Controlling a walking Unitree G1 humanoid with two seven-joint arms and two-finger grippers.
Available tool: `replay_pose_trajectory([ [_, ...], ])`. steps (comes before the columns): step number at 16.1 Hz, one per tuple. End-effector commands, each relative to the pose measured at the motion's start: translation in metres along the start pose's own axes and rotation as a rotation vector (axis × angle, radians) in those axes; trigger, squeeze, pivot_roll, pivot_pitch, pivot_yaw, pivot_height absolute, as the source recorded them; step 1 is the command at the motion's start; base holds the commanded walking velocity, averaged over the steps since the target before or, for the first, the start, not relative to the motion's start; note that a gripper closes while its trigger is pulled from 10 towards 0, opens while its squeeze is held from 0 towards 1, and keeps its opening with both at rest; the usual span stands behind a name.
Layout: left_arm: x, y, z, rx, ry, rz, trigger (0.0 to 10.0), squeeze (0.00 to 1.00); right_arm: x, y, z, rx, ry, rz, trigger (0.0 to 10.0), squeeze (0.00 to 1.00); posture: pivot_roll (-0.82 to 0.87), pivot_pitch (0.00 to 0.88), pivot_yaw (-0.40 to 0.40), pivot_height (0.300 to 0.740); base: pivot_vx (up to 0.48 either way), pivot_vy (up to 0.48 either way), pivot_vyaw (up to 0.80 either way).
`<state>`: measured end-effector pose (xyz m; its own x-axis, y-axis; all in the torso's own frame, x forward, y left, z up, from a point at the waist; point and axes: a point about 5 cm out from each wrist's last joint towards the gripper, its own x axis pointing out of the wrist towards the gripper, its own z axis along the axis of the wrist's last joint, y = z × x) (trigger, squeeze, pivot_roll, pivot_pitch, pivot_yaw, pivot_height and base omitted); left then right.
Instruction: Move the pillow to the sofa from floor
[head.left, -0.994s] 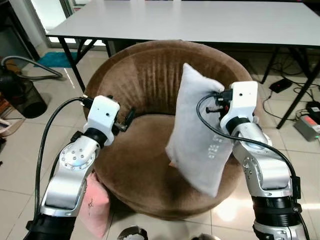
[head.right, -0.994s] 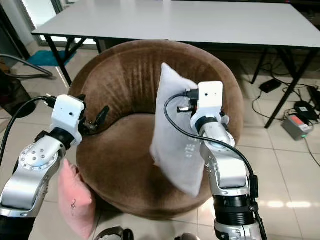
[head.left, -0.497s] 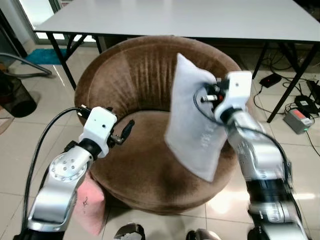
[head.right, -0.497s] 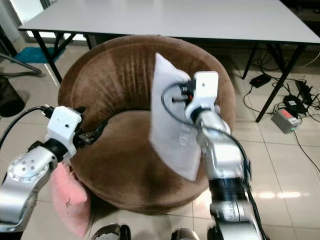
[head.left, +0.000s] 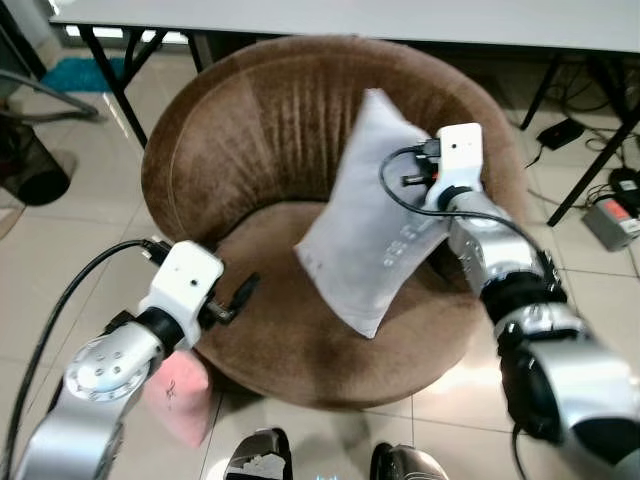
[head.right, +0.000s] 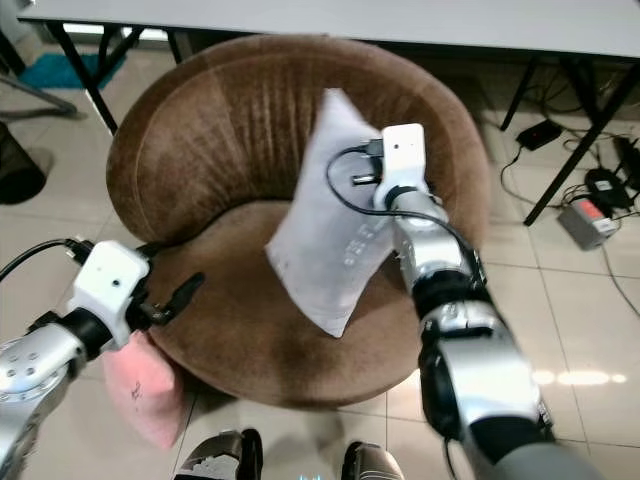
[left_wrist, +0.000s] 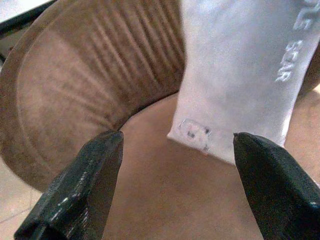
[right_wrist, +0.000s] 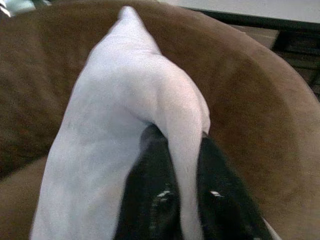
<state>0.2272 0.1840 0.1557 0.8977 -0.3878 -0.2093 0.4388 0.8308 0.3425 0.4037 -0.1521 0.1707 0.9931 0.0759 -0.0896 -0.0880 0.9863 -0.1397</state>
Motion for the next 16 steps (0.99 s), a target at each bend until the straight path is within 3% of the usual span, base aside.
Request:
replay_pose_trajectory([
  [1,-0.008,-0.001,0.004,0.011,0.001,-0.012,10.0,0.0,0.003,-0.002,0.01,-0.071,-0.035,-0.027,10.0,1.0,0.19,0.241,0.023,0.74,0.0,0.0,0.0],
  [3,-0.01,-0.002,0.005,0.014,0.006,-0.011,10.0,0.0,0.006,-0.005,0.022,-0.127,-0.08,-0.046,10.0,1.0,0.2,0.247,0.02,0.74,0.0,0.0,0.0],
  [5,-0.014,0.0,0.006,0.017,0.01,0.02,10.0,0.0,0.009,-0.016,0.051,-0.22,-0.17,-0.117,10.0,1.0,0.21,0.239,0.01,0.74,0.0,0.0,0.0],
  [6,-0.013,0.002,0.006,0.019,0.008,0.041,10.0,0.0,0.009,-0.021,0.059,-0.267,-0.195,-0.138,10.0,0.15,0.21,0.228,0.007,0.74,0.0,0.0,0.0],
  [7,-0.012,0.004,0.006,0.025,0.007,0.079,10.0,0.0,0.009,-0.025,0.064,-0.296,-0.205,-0.151,10.0,0.0,0.21,0.22,0.005,0.74,0.0,0.0,0.0],
  [8,-0.008,0.006,0.005,0.014,-0.002,0.106,10.0,0.0,0.01,-0.029,0.068,-0.338,-0.2,-0.161,10.0,0.0,0.2,0.21,0.005,0.74,0.0,0.0,0.0],
  [9,-0.003,0.008,0.006,-0.006,-0.023,0.139,10.0,0.0,0.01,-0.034,0.072,-0.301,-0.203,-0.157,10.0,0.0,0.18,0.194,-0.002,0.74,0.0,0.0,0.0],
  [10,0.002,0.011,0.005,-0.076,-0.03,0.198,10.0,0.0,0.009,-0.038,0.075,-0.193,-0.207,-0.135,10.0,0.0,0.15,0.178,-0.009,0.74,0.0,0.0,0.0],
  [12,0.003,0.007,-0.002,-0.08,-0.044,0.23,10.0,0.0,0.008,-0.037,0.062,0.003,-0.196,-0.081,10.0,0.0,0.11,0.142,-0.013,0.74,0.0,0.0,0.0],
  [14,0.0,0.007,-0.012,-0.113,-0.022,0.261,10.0,0.0,0.002,-0.029,0.021,0.155,-0.117,-0.061,10.0,0.0,0.06,0.117,-0.001,0.74,0.0,0.0,0.0],
  [15,0.0,0.01,-0.014,-0.112,-0.018,0.288,10.0,0.0,-0.011,-0.019,-0.007,0.229,-0.101,-0.07,10.0,0.0,0.04,0.106,0.012,0.74,0.0,0.0,0.0],
  [16,0.004,0.012,-0.014,-0.111,-0.029,0.302,10.0,0.0,-0.038,-0.002,-0.029,0.271,-0.103,-0.05,10.0,0.0,0.03,0.089,0.023,0.74,0.0,0.0,0.0],
])
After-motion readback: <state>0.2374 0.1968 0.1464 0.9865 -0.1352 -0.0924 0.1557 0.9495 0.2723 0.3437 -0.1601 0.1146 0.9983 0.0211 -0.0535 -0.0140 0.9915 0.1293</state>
